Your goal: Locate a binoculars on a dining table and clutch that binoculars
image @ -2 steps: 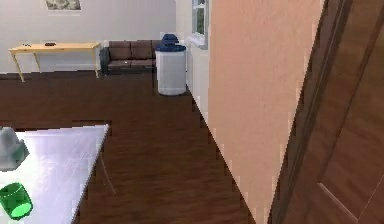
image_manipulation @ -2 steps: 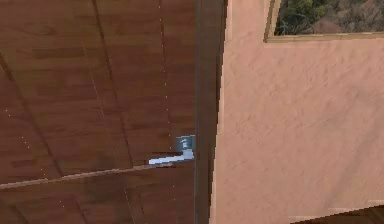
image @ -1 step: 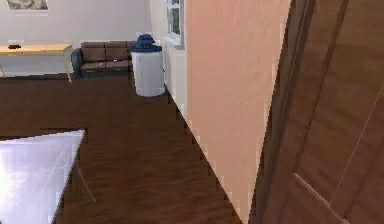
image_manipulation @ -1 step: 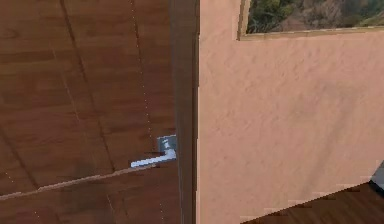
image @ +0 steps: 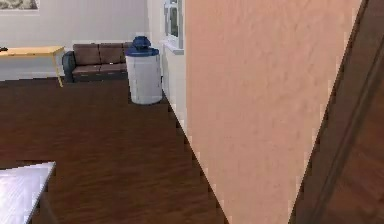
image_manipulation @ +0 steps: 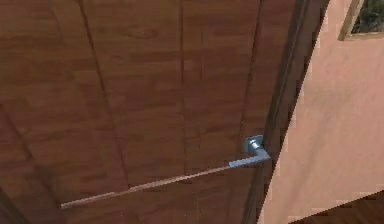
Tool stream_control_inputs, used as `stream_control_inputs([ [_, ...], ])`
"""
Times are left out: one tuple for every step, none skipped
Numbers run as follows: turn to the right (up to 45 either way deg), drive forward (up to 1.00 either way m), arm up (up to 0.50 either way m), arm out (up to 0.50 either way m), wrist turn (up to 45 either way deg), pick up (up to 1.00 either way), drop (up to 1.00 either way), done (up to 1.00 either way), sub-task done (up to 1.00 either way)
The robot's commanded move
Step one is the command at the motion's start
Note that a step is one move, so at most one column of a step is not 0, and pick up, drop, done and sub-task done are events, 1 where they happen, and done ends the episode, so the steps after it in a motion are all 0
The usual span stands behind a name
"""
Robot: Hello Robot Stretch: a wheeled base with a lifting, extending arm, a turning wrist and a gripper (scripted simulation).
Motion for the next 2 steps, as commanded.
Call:
stream_control_inputs([
  [-15.0, 0.00, 0.00, 0.00, 0.0, 0.00, 0.00, 0.00, 0.00],
  [0.0, 1.00, 0.00, 0.00, 0.0, 0.00, 0.00, 0.00, 0.00],
])
